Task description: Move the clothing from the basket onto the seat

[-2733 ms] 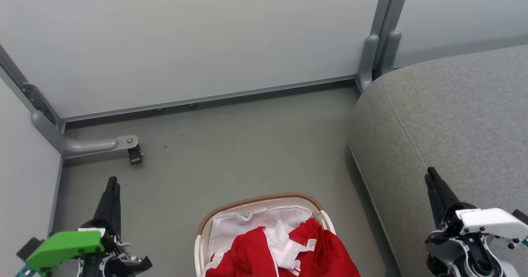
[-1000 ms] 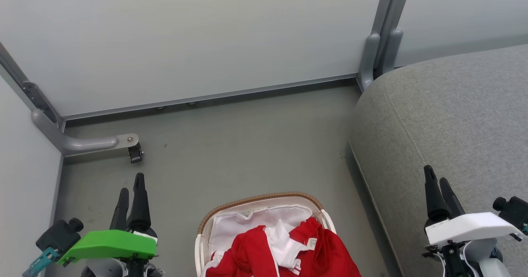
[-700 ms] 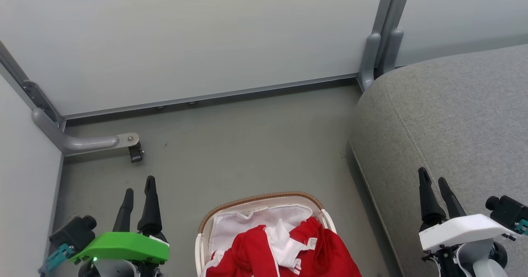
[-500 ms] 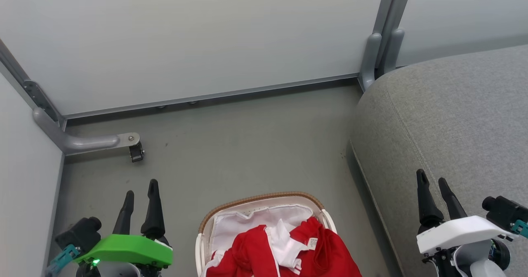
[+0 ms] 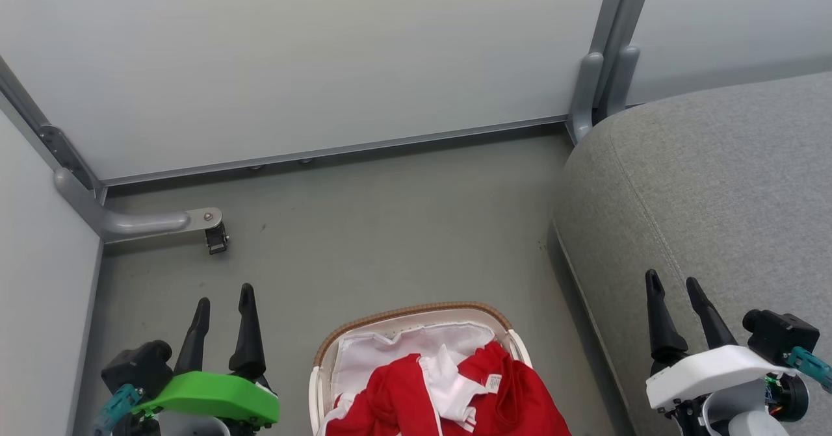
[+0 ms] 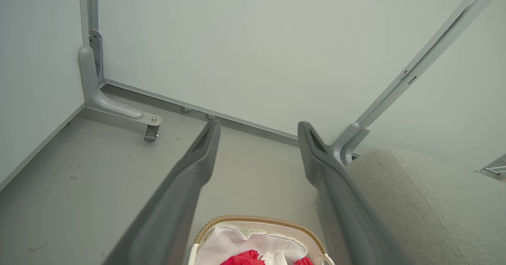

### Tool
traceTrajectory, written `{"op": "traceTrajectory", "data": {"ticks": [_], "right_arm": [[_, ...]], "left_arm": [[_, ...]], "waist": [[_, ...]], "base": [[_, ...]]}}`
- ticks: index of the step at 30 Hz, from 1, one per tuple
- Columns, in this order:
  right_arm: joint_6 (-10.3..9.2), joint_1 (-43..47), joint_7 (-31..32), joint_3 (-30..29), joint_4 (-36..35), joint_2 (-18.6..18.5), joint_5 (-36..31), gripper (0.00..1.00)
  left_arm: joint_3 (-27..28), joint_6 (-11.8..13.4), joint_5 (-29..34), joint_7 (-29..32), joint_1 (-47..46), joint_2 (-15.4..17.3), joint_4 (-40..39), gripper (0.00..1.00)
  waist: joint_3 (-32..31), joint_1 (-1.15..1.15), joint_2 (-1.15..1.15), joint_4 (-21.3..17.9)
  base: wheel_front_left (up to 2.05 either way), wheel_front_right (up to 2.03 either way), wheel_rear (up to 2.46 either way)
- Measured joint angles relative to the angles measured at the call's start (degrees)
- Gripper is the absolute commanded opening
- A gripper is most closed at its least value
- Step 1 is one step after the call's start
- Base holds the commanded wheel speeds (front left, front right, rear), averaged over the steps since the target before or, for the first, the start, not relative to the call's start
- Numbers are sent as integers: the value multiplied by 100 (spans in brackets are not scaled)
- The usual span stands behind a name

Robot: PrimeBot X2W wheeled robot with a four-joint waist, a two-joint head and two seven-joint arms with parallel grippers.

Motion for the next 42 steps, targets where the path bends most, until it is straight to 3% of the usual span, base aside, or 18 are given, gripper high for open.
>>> {"op": "traceTrajectory", "data": {"ticks": [42], "right_arm": [[1, 87, -495, 147, 4, -29, -2045, 100]], "left_arm": [[-288, 90, 1694, -488, 51, 19, 504, 100]], "waist": [[48, 0, 0, 71]], "base": [[0, 0, 0]]}}
